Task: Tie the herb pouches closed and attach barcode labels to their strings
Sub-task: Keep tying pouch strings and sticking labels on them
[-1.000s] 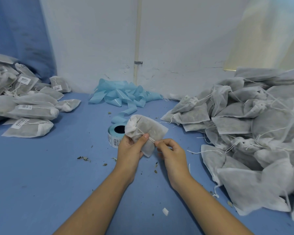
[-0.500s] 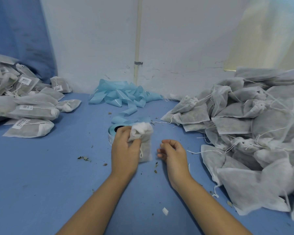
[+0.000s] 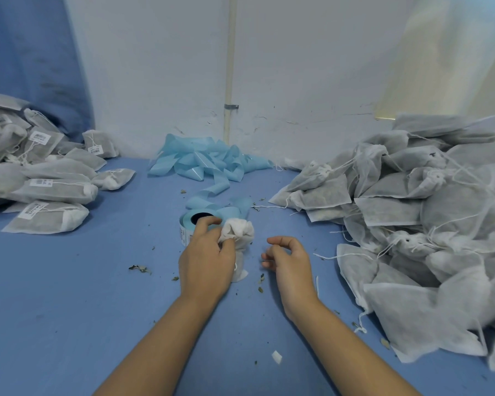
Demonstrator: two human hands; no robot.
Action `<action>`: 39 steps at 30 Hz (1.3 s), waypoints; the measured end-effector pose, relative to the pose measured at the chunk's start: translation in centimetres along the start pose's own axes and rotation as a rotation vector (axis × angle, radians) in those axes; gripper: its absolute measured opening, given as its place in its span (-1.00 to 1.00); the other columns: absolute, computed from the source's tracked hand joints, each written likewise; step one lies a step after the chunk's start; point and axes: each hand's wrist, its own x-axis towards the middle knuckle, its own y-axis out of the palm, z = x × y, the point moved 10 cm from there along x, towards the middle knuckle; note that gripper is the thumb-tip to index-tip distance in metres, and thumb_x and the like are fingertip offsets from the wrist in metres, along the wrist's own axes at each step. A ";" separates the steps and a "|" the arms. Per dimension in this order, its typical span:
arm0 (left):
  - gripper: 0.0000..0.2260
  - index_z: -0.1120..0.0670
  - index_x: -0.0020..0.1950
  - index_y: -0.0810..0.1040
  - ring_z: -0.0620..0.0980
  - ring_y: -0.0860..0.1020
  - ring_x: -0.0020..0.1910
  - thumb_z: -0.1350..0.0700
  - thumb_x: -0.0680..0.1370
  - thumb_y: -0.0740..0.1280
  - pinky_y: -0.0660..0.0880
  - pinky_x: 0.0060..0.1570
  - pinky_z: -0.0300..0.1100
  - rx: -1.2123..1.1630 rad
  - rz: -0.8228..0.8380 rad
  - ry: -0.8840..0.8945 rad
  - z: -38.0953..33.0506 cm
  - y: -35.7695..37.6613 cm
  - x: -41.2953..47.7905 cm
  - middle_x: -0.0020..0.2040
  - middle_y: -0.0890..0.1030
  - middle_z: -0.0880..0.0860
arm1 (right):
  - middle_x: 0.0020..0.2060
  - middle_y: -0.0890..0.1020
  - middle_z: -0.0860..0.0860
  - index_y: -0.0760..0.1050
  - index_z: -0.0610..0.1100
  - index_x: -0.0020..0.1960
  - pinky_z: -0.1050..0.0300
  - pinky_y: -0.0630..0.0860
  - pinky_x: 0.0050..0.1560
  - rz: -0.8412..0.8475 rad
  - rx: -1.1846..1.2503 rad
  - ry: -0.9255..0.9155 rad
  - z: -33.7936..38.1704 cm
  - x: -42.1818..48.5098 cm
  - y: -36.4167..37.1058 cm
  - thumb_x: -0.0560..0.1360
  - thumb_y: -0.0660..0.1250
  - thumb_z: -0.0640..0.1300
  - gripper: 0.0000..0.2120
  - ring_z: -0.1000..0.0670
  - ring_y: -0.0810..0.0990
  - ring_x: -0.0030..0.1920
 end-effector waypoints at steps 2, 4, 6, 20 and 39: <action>-0.86 0.14 -0.13 0.54 -0.04 0.45 -0.22 0.17 0.55 0.21 0.28 -0.29 -0.17 0.039 0.001 0.009 -0.2 0.0 -0.1 0.10 0.42 -0.20 | 0.13 0.53 -0.27 0.49 -0.09 -0.09 0.32 0.47 -0.29 0.002 -0.012 -0.002 0.0 0.0 0.0 0.49 0.17 -0.35 -0.80 0.12 0.53 -0.39; -0.86 0.16 -0.14 0.51 -0.04 0.43 -0.25 0.18 0.56 0.19 0.25 -0.33 -0.18 0.044 -0.003 -0.019 0.1 -0.1 -0.2 0.05 0.46 -0.11 | 0.13 0.53 -0.27 0.49 -0.09 -0.10 0.35 0.46 -0.31 0.003 -0.018 -0.003 0.1 -0.1 0.0 0.49 0.17 -0.34 -0.80 0.14 0.53 -0.40; -0.83 0.19 -0.14 0.51 -0.03 0.43 -0.26 0.18 0.57 0.17 0.26 -0.32 -0.18 0.058 -0.004 -0.027 0.2 0.0 -0.2 0.04 0.45 -0.08 | 0.13 0.53 -0.26 0.49 -0.09 -0.10 0.33 0.46 -0.29 0.007 -0.021 -0.004 0.1 -0.1 0.1 0.49 0.17 -0.34 -0.80 0.13 0.54 -0.38; -0.72 0.02 -0.31 0.46 -0.12 0.43 -0.26 0.28 0.54 0.15 0.31 -0.25 -0.19 -0.192 0.273 0.019 0.9 1.8 1.0 -0.21 0.43 -0.12 | -0.28 0.57 -0.05 0.49 -0.09 -0.08 0.23 0.47 -0.25 0.050 -0.051 0.000 0.1 -0.3 0.3 0.49 0.18 -0.34 -0.80 0.11 0.51 -0.40; -0.72 0.00 -0.36 0.68 -0.22 0.58 -0.32 0.28 0.24 0.22 0.46 -0.30 -0.42 -0.837 0.484 -0.153 -1.1 3.3 -0.3 -0.35 0.64 -0.11 | 0.03 0.60 0.18 0.52 0.07 0.09 0.40 0.47 0.04 0.089 -0.145 -0.270 2.8 -0.4 0.1 0.53 0.35 -0.22 -0.77 0.28 0.54 0.06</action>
